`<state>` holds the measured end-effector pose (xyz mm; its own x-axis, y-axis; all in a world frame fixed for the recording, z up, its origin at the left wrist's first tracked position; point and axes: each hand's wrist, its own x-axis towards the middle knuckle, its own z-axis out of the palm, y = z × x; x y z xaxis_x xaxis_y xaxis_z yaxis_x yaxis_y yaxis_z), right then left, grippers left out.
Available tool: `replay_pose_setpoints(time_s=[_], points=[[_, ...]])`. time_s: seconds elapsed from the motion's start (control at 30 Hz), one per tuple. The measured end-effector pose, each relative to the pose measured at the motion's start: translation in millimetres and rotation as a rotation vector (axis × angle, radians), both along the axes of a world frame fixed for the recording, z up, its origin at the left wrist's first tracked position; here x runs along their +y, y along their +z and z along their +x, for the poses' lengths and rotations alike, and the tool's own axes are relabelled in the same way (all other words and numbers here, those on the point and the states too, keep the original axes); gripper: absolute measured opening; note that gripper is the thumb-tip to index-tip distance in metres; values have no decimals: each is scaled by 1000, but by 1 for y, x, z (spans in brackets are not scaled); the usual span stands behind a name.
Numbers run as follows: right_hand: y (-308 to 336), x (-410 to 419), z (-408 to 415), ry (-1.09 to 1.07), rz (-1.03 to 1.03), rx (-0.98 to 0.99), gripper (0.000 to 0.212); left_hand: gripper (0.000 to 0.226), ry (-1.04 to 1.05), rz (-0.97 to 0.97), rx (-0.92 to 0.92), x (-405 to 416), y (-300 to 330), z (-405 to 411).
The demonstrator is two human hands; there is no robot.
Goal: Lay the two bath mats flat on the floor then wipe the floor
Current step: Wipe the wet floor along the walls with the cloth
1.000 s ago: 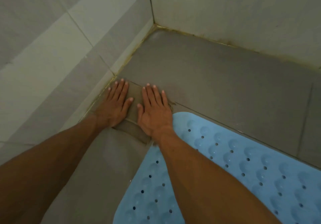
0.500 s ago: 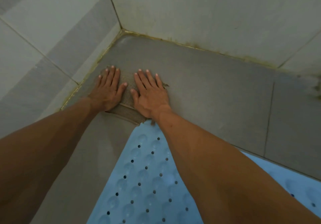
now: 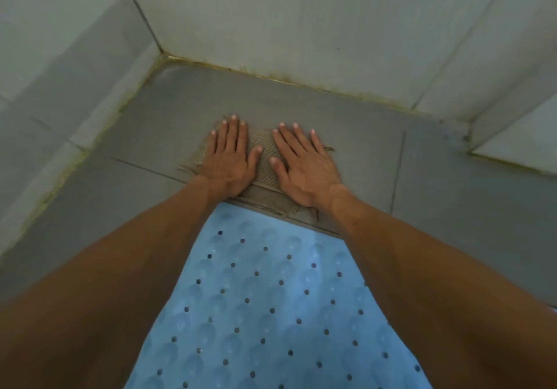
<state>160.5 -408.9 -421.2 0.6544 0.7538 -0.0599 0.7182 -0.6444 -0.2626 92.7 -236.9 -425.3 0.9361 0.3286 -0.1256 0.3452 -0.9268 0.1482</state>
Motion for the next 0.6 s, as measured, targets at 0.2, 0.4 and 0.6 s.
replay_pose_setpoints(time_s=[0.2,0.4,0.6], points=[[0,-106,22,-73,-34,-10,65,69,-59,1,-27,-105,0,29],[4,-211,38,-138,-51,-32,65,71,-94,25,-80,-209,-6,55],[6,-325,42,-218,-70,-39,63,71,-177,-11,-75,-318,-8,76]])
